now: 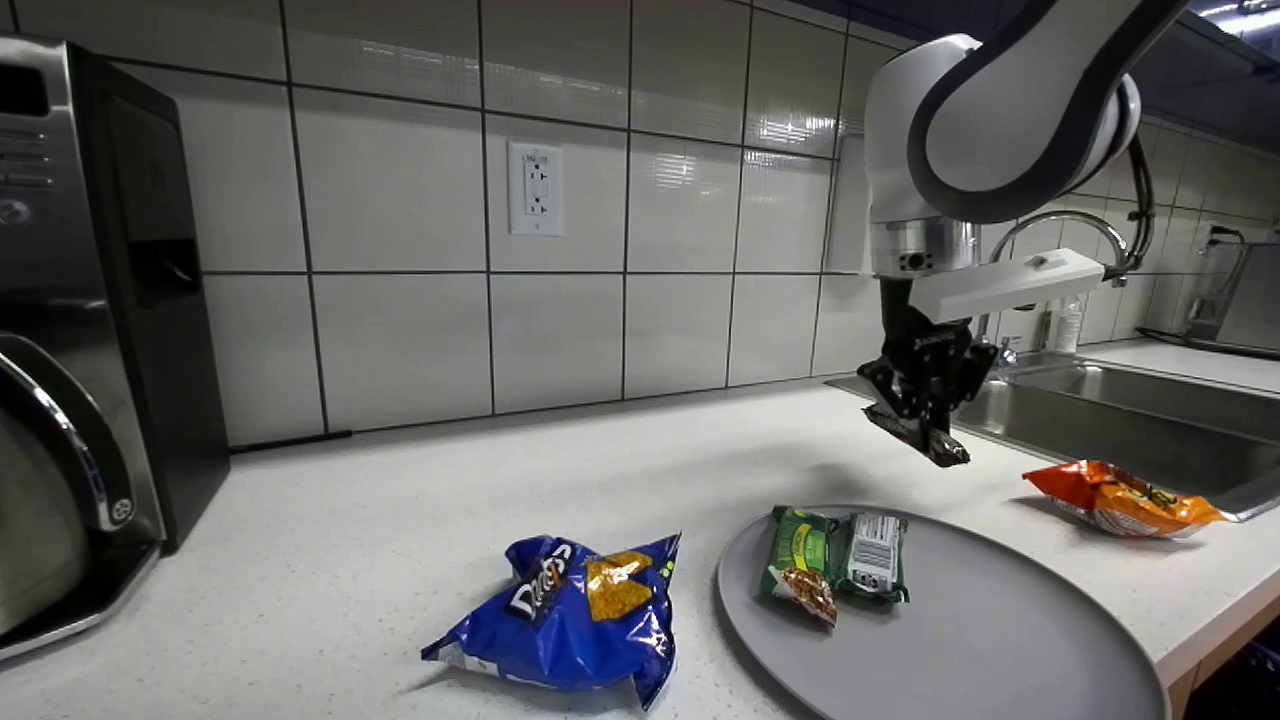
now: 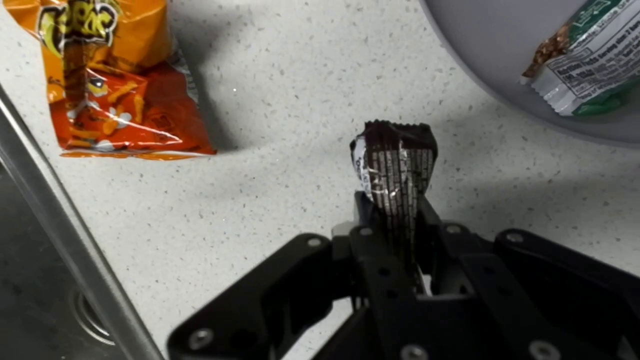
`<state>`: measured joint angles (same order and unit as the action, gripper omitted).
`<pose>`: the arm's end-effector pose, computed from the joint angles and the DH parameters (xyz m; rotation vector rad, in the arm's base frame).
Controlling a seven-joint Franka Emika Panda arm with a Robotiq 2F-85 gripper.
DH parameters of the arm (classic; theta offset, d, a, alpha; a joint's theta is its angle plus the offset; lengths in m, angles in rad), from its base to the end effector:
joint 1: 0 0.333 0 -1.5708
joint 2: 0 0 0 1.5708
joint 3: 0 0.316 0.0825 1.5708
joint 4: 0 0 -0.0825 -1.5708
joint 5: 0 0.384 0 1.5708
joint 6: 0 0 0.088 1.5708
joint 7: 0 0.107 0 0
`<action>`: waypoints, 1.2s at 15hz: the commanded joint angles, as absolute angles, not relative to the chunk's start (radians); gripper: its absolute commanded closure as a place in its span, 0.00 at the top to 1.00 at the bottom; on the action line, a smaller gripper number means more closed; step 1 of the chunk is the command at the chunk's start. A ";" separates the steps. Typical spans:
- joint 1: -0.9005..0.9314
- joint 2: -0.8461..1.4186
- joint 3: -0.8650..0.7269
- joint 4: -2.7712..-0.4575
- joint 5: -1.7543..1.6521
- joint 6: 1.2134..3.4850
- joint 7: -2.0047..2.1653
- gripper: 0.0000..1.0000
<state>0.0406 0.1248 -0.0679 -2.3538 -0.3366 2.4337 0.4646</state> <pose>0.5056 -0.0149 0.2738 2.8969 -0.3344 0.0057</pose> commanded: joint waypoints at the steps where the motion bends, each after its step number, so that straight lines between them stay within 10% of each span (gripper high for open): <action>1: 0.058 0.089 -0.064 -2.392 -0.382 2.450 0.550 0.05; 18: 0.077 -0.052 -0.005 -2.530 -0.353 2.422 0.665 0.05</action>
